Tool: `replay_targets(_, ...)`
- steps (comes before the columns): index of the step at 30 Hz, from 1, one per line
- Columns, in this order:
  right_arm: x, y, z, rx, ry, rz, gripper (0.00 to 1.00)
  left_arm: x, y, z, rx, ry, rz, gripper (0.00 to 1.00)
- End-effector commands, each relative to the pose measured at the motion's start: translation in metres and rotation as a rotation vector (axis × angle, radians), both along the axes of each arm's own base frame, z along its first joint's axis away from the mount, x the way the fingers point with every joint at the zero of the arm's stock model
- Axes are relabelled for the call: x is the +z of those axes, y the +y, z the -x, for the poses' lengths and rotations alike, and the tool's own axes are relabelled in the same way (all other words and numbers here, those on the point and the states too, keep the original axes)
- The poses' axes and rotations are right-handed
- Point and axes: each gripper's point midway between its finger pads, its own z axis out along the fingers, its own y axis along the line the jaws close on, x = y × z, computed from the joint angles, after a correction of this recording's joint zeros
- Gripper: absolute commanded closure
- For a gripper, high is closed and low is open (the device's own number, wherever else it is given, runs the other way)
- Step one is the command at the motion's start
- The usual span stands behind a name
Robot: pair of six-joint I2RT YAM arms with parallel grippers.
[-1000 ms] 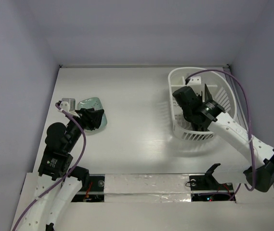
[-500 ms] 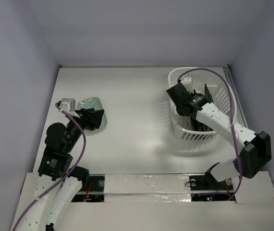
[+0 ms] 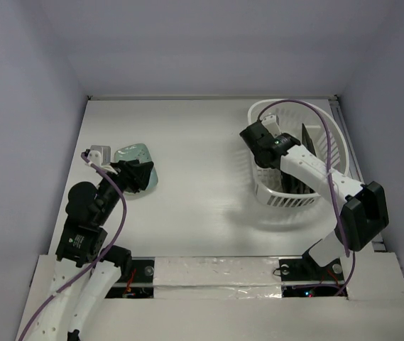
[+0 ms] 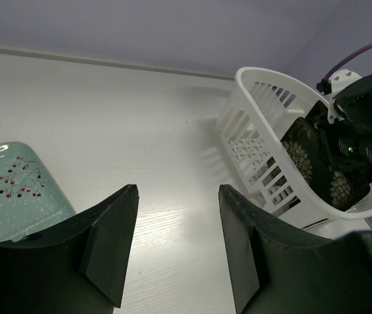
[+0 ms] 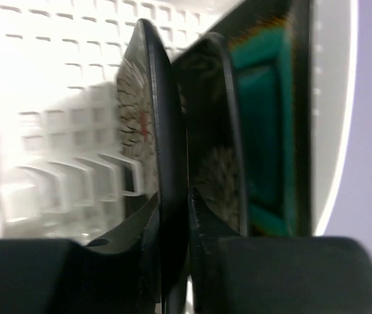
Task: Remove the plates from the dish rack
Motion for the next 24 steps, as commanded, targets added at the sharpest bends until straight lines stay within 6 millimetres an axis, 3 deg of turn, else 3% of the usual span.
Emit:
replay_targets(1, 0.032, -0.005, -0.006, -0.030, -0.078, -0.004, 0.82, 0.020, -0.001, 0.003, -0.012, -0.071, 0.020, 0.51)
replay_targets(8, 0.065, -0.008, -0.006, -0.035, -0.124, -0.012, 1.00, 0.022, -0.002, 0.005, -0.022, -0.079, 0.023, 0.51)
replay_targets(17, 0.106, -0.013, -0.004, -0.039, -0.194, 0.036, 1.00, 0.022, -0.005, 0.006, -0.032, -0.079, 0.023, 0.51)
replay_targets(24, 0.155, -0.012, -0.001, -0.033, -0.340, -0.080, 1.00, 0.021, -0.005, 0.005, -0.032, -0.075, 0.022, 0.51)
